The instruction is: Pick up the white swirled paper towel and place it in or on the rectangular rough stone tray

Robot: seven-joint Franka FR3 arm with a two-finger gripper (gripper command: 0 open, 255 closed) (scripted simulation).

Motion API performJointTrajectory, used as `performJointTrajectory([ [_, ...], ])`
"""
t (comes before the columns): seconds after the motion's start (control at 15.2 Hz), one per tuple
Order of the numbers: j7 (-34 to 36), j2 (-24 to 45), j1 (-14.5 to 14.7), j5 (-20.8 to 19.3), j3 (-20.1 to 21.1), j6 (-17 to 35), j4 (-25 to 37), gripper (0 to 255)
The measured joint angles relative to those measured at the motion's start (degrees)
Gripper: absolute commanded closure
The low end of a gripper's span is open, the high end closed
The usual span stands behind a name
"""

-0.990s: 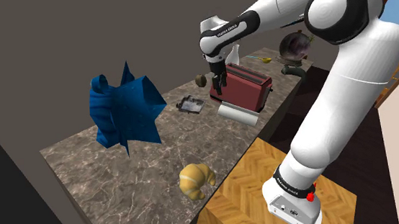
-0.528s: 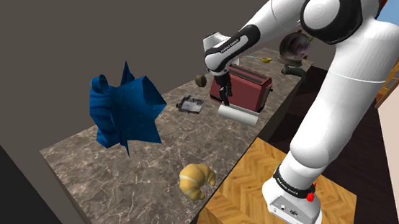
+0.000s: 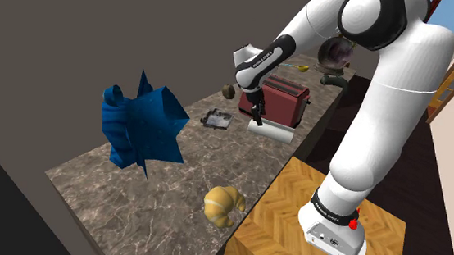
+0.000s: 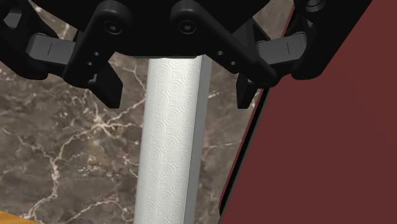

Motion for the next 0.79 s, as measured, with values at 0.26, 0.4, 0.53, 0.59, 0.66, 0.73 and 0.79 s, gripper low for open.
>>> performJointTrajectory([
  [0.26,0.0,0.0,0.0,0.0,0.0,0.1,0.0,255],
  [0.4,0.0,0.0,0.0,0.0,0.0,0.1,0.0,255],
  [0.53,0.0,-0.1,-0.1,-0.1,-0.1,0.1,0.1,255],
  [0.59,0.0,-0.2,-0.1,-0.2,-0.2,0.1,0.2,255],
  [0.66,-0.1,-0.1,-0.1,-0.2,-0.2,0.0,0.3,255],
  [0.73,-0.1,-0.1,-0.1,-0.2,-0.2,0.0,0.3,255],
  [0.79,0.0,-0.1,-0.1,-0.2,-0.2,0.0,0.3,255],
])
